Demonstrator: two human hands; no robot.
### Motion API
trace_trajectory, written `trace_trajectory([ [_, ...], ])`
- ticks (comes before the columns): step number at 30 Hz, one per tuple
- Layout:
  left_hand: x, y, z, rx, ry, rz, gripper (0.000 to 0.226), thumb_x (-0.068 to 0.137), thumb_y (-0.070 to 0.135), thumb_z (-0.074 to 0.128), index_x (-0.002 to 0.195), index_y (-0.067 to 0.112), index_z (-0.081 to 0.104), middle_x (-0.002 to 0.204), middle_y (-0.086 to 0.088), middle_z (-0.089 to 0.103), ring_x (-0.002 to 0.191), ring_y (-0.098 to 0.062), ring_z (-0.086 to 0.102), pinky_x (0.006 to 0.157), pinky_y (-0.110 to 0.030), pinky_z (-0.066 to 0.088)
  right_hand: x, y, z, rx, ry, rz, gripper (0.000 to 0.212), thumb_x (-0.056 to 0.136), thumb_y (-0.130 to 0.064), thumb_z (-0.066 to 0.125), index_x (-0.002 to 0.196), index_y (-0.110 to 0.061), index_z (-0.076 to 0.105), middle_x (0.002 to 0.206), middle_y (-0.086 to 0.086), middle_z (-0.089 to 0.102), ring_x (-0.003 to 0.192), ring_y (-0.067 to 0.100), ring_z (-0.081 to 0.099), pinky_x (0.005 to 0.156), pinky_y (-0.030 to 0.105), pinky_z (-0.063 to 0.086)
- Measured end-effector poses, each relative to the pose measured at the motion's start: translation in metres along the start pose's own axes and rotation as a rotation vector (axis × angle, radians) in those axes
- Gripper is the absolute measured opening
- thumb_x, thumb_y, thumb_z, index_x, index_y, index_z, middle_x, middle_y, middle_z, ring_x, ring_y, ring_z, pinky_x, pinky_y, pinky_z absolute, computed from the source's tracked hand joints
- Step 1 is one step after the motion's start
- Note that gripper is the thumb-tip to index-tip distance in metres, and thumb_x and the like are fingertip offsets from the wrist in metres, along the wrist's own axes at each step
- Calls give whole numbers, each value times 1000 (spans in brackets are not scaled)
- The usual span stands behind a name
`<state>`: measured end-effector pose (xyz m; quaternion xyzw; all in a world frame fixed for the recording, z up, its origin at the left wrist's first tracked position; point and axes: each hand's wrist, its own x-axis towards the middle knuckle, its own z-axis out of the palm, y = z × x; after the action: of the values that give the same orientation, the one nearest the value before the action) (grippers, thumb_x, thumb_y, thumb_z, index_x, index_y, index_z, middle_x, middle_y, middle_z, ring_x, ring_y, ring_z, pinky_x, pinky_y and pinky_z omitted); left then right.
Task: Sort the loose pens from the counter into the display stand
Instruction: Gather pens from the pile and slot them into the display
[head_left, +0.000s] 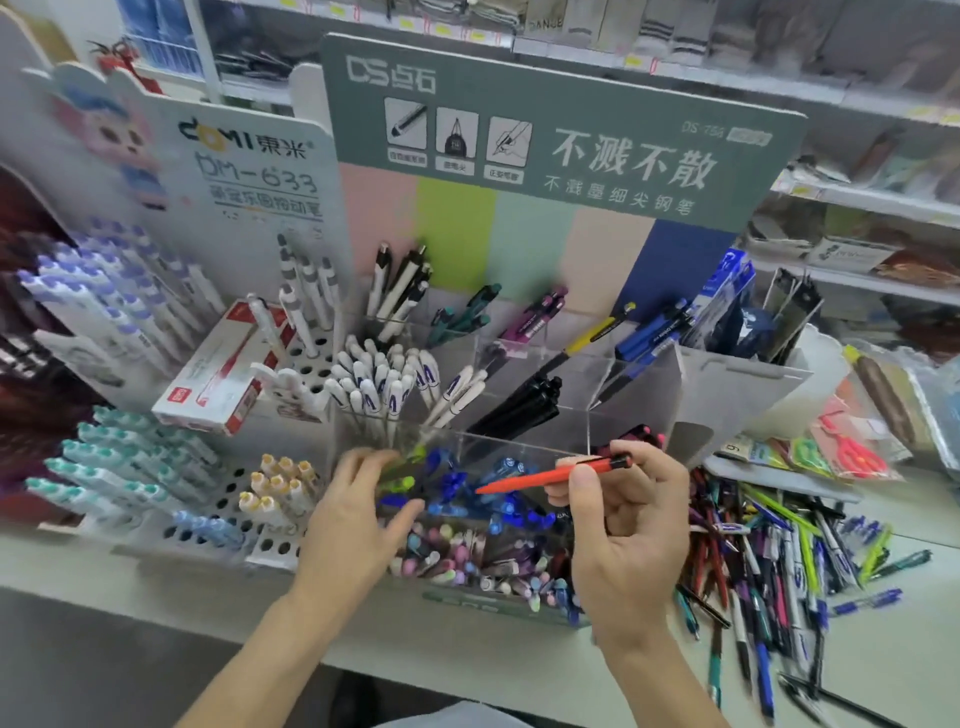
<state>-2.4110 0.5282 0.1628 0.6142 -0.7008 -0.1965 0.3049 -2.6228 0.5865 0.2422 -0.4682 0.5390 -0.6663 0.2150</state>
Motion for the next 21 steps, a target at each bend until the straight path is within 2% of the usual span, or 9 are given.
trace_trajectory([
  [2,11,-3,6,81,-22,9,47,80,30,81,120,16,62,121,-1,57,94,-20,63,79,-36,56,-2,1,7,-8,-33,25,27,95,-17,66,109,-36,53,89,4,75,77,26,75,74,35,60],
  [4,22,-4,8,129,-7,32,39,80,31,81,111,15,64,111,-4,63,88,-28,66,71,-39,58,-4,4,12,-35,-71,44,27,91,-21,66,105,-40,53,89,2,75,78,27,75,74,34,60],
  [6,28,-3,7,145,19,74,32,79,28,82,102,14,64,97,-4,67,79,-28,67,64,-37,56,-6,8,12,-64,-87,58,31,92,-15,67,105,-39,54,89,2,75,79,27,75,74,35,60],
  [9,32,-3,4,195,40,142,23,79,23,82,93,15,65,86,0,68,68,-26,67,54,-34,53,-4,11,5,-50,-44,82,33,92,-1,68,107,-28,55,88,7,75,77,27,75,74,40,61],
  [12,38,-1,-1,198,84,159,18,77,16,81,87,12,66,78,-2,67,60,-27,65,50,-35,53,2,6,-5,-48,35,64,31,91,-1,68,106,-24,54,87,8,75,76,25,76,75,42,62],
  [15,36,6,-7,136,151,107,18,80,12,78,89,10,63,84,-3,64,61,-23,61,54,-36,54,12,-1,-19,-62,121,17,33,91,1,67,106,-25,54,86,5,75,76,24,76,74,39,62],
  [18,24,16,-12,129,108,75,33,81,16,78,105,10,56,102,-4,54,67,-19,59,59,-34,56,25,-2,-31,-117,177,-31,24,94,-17,70,106,-31,55,88,10,74,79,27,76,75,45,61],
  [19,20,22,-13,130,104,89,38,81,18,78,110,10,55,106,-4,51,67,-17,58,58,-30,55,30,-2,-34,-139,192,-42,18,95,-22,69,105,-30,56,88,8,74,79,24,76,76,42,61],
  [21,16,36,-15,101,150,153,40,82,18,77,114,8,55,109,-4,48,66,-14,55,55,-21,48,40,-2,-35,-187,223,-58,10,97,-25,66,102,-24,58,85,0,73,78,11,74,74,26,58],
])
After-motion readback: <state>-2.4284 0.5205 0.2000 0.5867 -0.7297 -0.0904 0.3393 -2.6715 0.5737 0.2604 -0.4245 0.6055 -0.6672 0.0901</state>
